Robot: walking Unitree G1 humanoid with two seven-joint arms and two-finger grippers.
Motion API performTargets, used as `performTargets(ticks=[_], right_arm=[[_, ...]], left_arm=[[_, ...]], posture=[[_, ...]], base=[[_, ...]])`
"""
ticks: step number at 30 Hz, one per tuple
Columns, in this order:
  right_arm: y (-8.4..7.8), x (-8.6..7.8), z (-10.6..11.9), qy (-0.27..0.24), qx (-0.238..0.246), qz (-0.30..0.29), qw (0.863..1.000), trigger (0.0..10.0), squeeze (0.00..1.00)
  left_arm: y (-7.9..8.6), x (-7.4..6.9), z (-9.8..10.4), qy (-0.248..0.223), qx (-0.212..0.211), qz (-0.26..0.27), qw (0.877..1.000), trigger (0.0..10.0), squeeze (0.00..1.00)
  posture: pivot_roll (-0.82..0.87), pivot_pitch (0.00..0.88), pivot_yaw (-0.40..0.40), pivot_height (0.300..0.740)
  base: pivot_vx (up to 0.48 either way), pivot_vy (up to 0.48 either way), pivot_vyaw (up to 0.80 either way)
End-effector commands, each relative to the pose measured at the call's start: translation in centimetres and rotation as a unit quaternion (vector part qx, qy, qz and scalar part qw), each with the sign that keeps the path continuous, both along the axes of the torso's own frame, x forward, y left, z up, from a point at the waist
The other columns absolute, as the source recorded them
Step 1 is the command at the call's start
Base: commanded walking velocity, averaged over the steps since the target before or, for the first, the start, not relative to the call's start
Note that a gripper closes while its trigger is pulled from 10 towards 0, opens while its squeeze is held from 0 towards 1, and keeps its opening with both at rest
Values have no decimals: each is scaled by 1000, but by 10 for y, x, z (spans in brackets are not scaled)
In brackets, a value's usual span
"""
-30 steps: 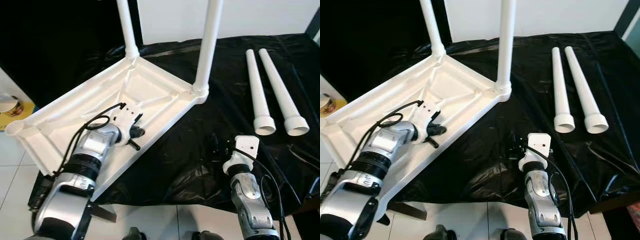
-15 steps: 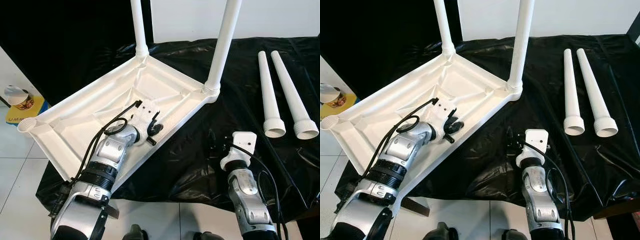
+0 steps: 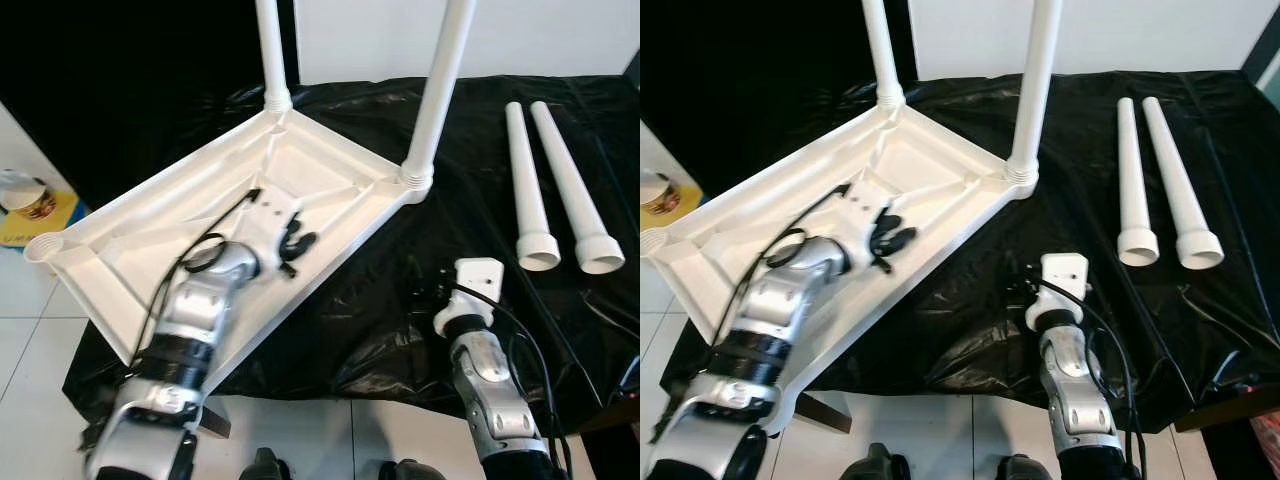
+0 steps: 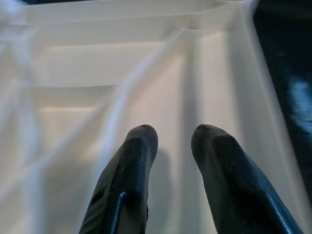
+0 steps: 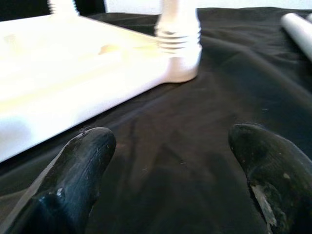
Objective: Building children table
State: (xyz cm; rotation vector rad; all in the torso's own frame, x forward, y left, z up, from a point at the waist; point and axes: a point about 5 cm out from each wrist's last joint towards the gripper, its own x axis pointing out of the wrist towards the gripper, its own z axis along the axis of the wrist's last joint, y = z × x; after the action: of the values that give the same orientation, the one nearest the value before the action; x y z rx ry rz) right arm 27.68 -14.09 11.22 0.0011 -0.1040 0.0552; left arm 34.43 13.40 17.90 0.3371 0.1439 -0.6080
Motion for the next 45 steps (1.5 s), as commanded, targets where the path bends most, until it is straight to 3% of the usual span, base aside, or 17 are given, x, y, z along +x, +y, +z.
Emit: performTargets(ticks=[1,5,6,9,15,19,23,29,38,45], right_arm=[[3,1,-4,12,1,9,1000,10000,0],[4,3,-4,10,-1,18,1000,10000,0],[4,3,-4,10,-1,18,1000,10000,0],[3,4,-4,11,-1,20,1000,10000,0],[5,5,-4,11,-2,24,1000,10000,0],[5,6,-4,10,-1,25,1000,10000,0],[5,6,-4,10,1,24,1000,10000,0],[6,5,-5,11,2,24,1000,10000,0],[8,3,-8,15,6,25,1000,10000,0],[11,0,-10,20,11,27,999,10000,0]], left_arm=[[10,-1,-3,-10,12,42,999,10000,0],[35,-6,-1,-26,45,74,996,10000,0],[35,-6,-1,-26,45,74,996,10000,0],[56,-10,-1,-36,89,104,990,10000,0],[69,-14,-3,-40,127,116,984,10000,0],[90,-20,0,-45,163,144,975,10000,0],[101,-24,-1,-42,194,153,968,10000,0],[101,-28,-4,-36,213,141,966,10000,0],[66,-44,-23,-6,229,29,973,10000,0],[48,-51,-30,2,236,-18,972,10000,0]], posture=[[56,75,-12,740],[60,66,-18,740],[60,66,-18,740],[62,61,-21,740],[64,59,-23,740],[67,63,-22,740],[70,66,-22,740],[72,67,-21,740],[77,75,-9,740],[78,77,0,740]], base=[[0,0,0],[0,0,0],[0,0,0],[0,0,0],[0,0,0],[0,0,0],[0,0,0],[0,0,0],[0,0,0],[0,0,0]])
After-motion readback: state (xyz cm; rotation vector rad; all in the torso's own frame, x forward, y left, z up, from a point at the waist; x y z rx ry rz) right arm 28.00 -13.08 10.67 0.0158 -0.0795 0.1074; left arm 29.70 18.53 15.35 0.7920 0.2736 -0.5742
